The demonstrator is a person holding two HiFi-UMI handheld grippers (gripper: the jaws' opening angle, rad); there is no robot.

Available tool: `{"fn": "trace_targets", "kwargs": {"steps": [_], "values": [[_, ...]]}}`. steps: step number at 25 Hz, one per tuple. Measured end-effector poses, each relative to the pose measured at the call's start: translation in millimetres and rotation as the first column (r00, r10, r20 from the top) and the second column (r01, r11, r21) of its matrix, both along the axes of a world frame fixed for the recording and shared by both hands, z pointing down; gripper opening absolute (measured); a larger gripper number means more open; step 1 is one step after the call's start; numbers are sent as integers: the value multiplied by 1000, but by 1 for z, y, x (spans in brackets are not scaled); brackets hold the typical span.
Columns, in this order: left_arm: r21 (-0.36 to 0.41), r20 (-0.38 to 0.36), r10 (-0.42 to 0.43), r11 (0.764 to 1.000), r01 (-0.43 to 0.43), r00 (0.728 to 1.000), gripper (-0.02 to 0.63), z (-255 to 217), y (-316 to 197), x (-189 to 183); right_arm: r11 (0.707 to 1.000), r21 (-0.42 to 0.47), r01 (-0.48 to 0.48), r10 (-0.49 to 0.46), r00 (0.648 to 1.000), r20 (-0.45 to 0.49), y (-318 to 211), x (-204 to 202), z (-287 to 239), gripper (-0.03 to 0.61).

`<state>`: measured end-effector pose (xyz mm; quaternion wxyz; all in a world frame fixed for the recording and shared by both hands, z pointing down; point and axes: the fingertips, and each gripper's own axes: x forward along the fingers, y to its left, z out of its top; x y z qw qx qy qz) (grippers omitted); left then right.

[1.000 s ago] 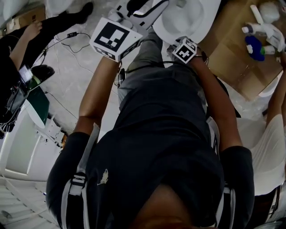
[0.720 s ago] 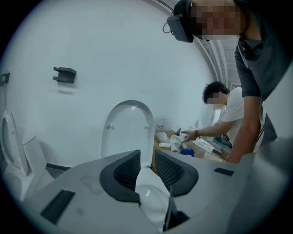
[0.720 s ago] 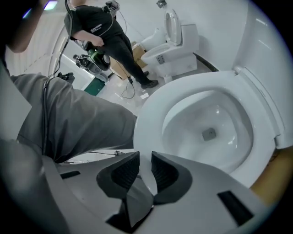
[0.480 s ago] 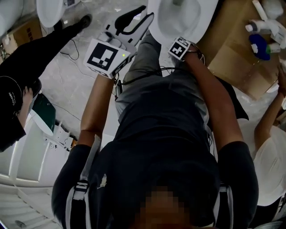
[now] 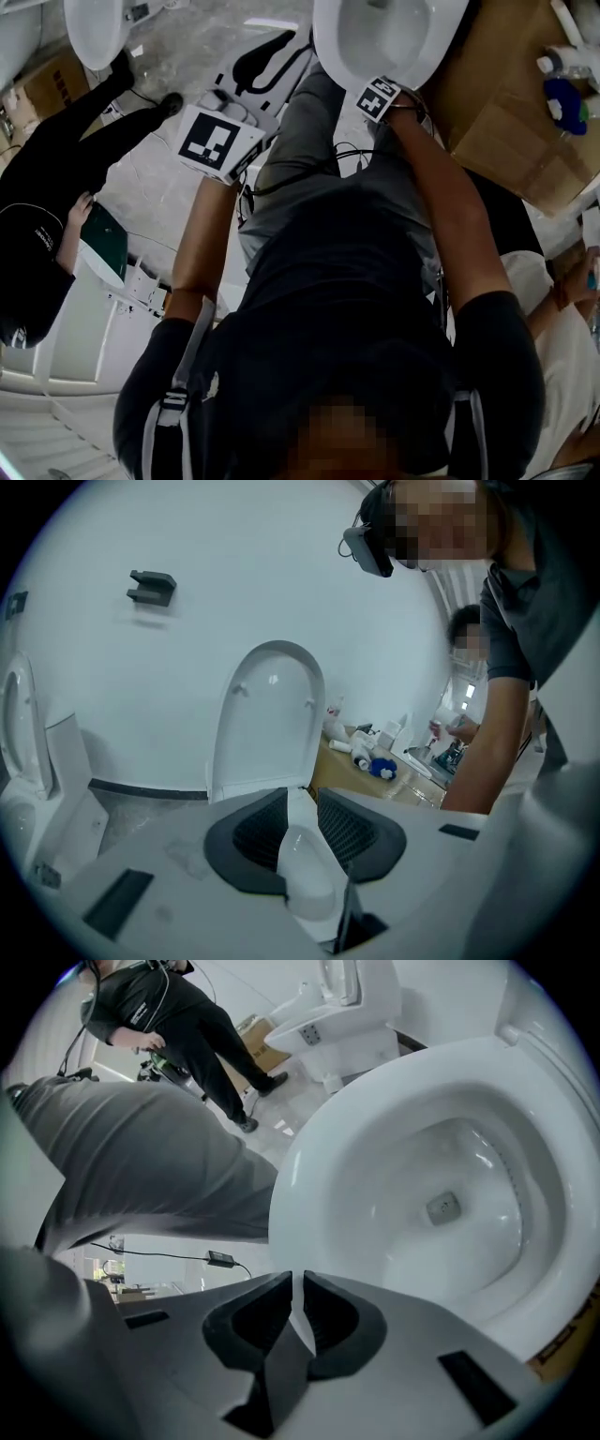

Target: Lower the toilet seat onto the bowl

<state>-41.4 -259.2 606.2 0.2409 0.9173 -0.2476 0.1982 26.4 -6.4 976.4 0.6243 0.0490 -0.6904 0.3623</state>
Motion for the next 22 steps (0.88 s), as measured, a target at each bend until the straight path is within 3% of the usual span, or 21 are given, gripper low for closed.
{"fn": "trace_targets", "kwargs": {"steps": [5, 8, 10, 12, 16, 22], "values": [[-10, 6, -6, 1000, 6, 1000, 80, 3, 2, -15, 999, 44, 4, -4, 1000, -9, 2, -1, 3, 14], [2, -10, -4, 1000, 4, 1000, 80, -7, -2, -15, 988, 54, -144, 142, 989, 37, -16, 3, -16, 12], [12, -25, -2, 1000, 2, 1000, 80, -21, -2, -15, 942, 80, -327, 316, 941, 123, -41, -2, -51, 8], [16, -35, -2, 1000, 2, 999, 80, -39, 0, -15, 879, 122, -461, 428, 875, 224, -65, -8, -97, 6], [62, -66, 6, 998, -1, 998, 80, -79, -4, -12, 793, 234, -563, 476, 812, 339, -109, -2, -187, 6], [138, -86, 31, 990, -19, 996, 80, -144, 5, 3, 685, 309, -660, 476, 726, 496, -150, 2, -315, 6]]}}
